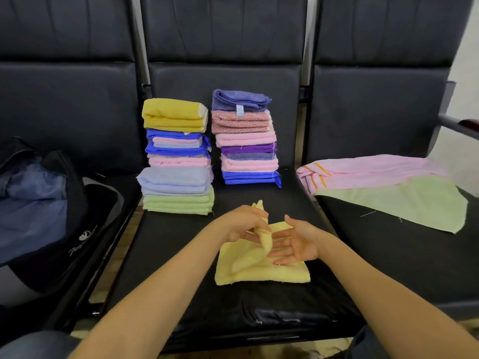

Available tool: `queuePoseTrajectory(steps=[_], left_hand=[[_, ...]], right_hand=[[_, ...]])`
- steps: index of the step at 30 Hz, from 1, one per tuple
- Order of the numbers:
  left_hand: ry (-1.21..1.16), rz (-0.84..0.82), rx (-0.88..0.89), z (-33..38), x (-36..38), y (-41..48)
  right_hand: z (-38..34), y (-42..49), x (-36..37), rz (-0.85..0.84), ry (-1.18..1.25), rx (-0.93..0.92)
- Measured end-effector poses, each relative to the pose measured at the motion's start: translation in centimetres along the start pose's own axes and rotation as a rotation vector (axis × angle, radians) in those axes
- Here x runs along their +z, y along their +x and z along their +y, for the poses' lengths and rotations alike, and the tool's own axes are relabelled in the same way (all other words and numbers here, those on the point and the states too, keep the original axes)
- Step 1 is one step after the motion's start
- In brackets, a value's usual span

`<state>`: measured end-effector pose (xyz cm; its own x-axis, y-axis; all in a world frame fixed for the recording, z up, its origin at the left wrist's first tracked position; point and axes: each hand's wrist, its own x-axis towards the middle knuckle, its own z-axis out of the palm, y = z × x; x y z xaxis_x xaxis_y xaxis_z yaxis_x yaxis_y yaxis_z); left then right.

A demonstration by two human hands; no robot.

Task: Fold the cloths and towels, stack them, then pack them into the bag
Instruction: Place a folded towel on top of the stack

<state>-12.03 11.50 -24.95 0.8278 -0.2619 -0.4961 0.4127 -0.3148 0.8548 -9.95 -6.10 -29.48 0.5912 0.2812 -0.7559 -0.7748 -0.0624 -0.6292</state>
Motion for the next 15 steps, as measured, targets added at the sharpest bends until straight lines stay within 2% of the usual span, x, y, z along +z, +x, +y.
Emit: queuePoseTrajectory(steps=[6, 9, 11, 13, 15], left_hand=[[-0.193, -0.117, -0.01, -0.7, 3.4, 1.6], [-0.307, -0.155, 0.015, -0.9, 3.3, 1.8], [-0.36, -0.04, 0.037, -1.0, 2.4, 1.7], [-0.36, 0.157, 0.043, -1.7, 1.1, 1.7], [-0.167, 0.375, 0.047, -3.0, -0.5, 1.8]], right_hand=[[-0.1, -0.3, -0.4, -0.006, -0.018, -0.005], [-0.2, -0.6, -0.5, -0.086, -0.037, -0.019], [-0.1, -0.4, -0.6, -0.077, -0.158, -0.026], [-0.1, -0.3, -1.0, 0.001, -0.202, -0.056], [-0.3, -0.5, -1.4, 0.075, -0.21, -0.088]])
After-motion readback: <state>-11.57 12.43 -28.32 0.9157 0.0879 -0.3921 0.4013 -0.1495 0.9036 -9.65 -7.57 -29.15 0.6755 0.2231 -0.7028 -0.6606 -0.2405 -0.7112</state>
